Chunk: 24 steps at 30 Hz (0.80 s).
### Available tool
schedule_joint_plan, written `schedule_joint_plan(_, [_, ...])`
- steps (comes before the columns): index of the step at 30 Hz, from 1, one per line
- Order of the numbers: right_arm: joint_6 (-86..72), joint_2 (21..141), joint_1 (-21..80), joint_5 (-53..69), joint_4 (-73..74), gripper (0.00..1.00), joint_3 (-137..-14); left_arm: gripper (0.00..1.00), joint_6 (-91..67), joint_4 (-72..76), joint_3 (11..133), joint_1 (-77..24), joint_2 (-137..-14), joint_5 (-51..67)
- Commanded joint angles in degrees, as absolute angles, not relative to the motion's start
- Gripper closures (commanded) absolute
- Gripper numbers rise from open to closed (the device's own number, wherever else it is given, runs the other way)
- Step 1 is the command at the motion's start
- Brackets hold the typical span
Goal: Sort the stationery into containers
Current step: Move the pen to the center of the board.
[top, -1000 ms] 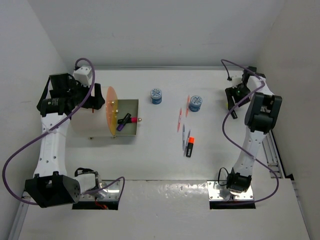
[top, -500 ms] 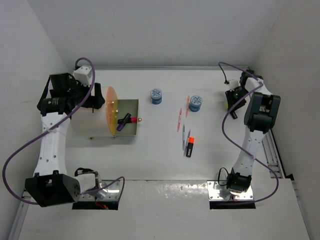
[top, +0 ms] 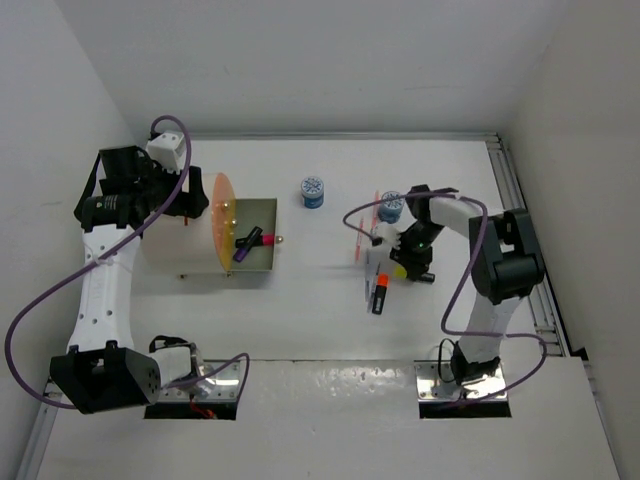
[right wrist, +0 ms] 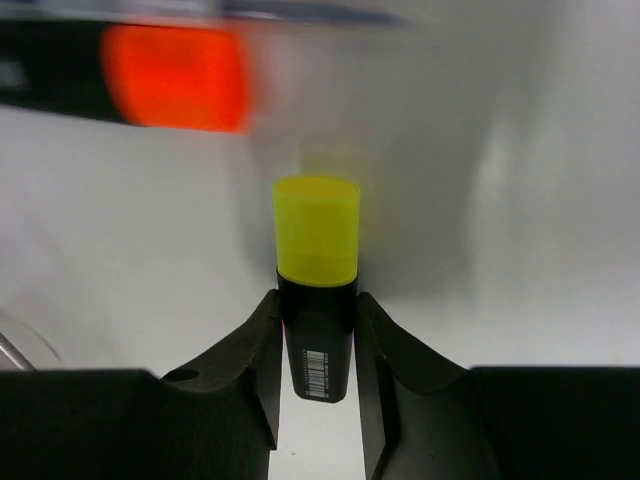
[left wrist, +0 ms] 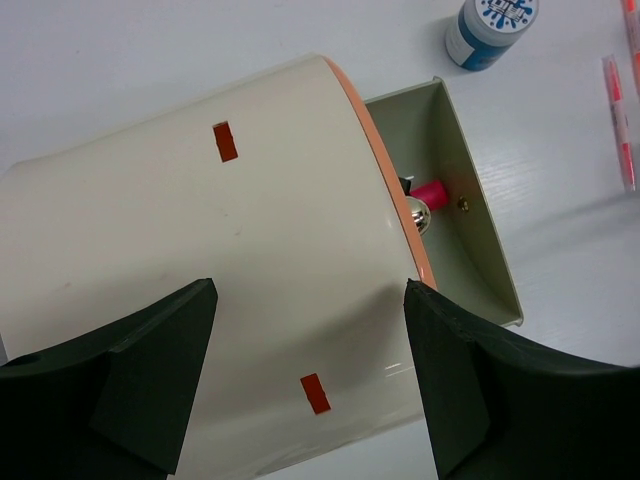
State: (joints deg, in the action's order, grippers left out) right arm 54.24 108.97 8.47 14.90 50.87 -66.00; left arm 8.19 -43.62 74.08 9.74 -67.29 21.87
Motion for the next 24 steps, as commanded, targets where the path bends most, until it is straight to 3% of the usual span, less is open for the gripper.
schedule_joint_plan(1, [75.96, 102.84, 13.24, 14.95, 50.98, 0.71, -61.29, 0.18, 8.88, -43.24, 74.18, 10.37, -66.97, 21.45])
schedule_joint_plan(3, [87.55, 99.15, 16.33, 11.89, 46.42, 0.64, -56.37, 0.18, 8.88, -43.16, 73.92, 10.37, -66.97, 21.36])
schedule_joint_plan(7, [108.42, 92.47, 16.7, 13.35, 34.92, 0.62, -49.14, 0.18, 8.88, -42.8, 73.48, 10.37, -66.71, 21.36])
schedule_joint_plan(14, [143.31, 90.79, 11.26, 20.74, 37.35, 0.59, -51.23, 0.18, 7.74, -41.92, 74.18, 10.37, -68.29, 22.41])
schedule_joint_plan(17, [151.95, 91.67, 9.41, 26.6, 37.27, 0.37, -52.73, 0.18, 7.21, -41.66, 74.71, 10.11, -68.64, 22.76])
schedule_joint_plan(19, [149.61, 91.24, 8.79, 31.01, 35.17, 0.22, -52.74, 0.18, 7.29, -41.75, 74.97, 10.2, -68.47, 22.5])
schedule_joint_plan(23, [122.68, 84.13, 11.41, 35.24, 22.78, 0.19, -48.26, 0.18, 8.35, -42.45, 75.15, 10.28, -67.77, 21.53])
schedule_joint_plan(24, [107.99, 82.46, 11.86, 34.72, 21.63, 0.2, -47.38, 0.18, 8.61, -42.54, 75.15, 10.28, -67.5, 21.45])
